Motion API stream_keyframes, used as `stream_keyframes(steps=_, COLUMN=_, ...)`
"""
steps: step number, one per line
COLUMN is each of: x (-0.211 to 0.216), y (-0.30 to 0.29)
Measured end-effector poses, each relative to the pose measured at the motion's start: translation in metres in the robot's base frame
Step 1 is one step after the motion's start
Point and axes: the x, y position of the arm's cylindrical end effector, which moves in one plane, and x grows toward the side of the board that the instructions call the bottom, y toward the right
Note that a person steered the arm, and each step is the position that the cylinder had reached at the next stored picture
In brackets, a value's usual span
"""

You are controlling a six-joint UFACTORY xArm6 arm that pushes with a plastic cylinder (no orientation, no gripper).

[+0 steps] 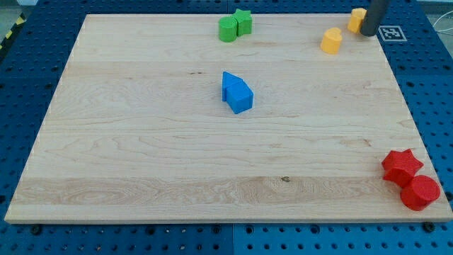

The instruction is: Push the yellow heart closer to the yellow hexagon

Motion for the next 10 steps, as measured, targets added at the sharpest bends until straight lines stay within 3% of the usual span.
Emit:
stream_keyframes(steps=1, x=-0.001, y=0.001)
stream_keyframes(steps=3, x=0.093, y=0.008)
stream_keyframes(steps=4, x=0.116, y=-0.017)
stream_keyframes(steps=6, x=0.105, y=-0.058)
stream_keyframes(steps=10, x=0.034, y=-0.057)
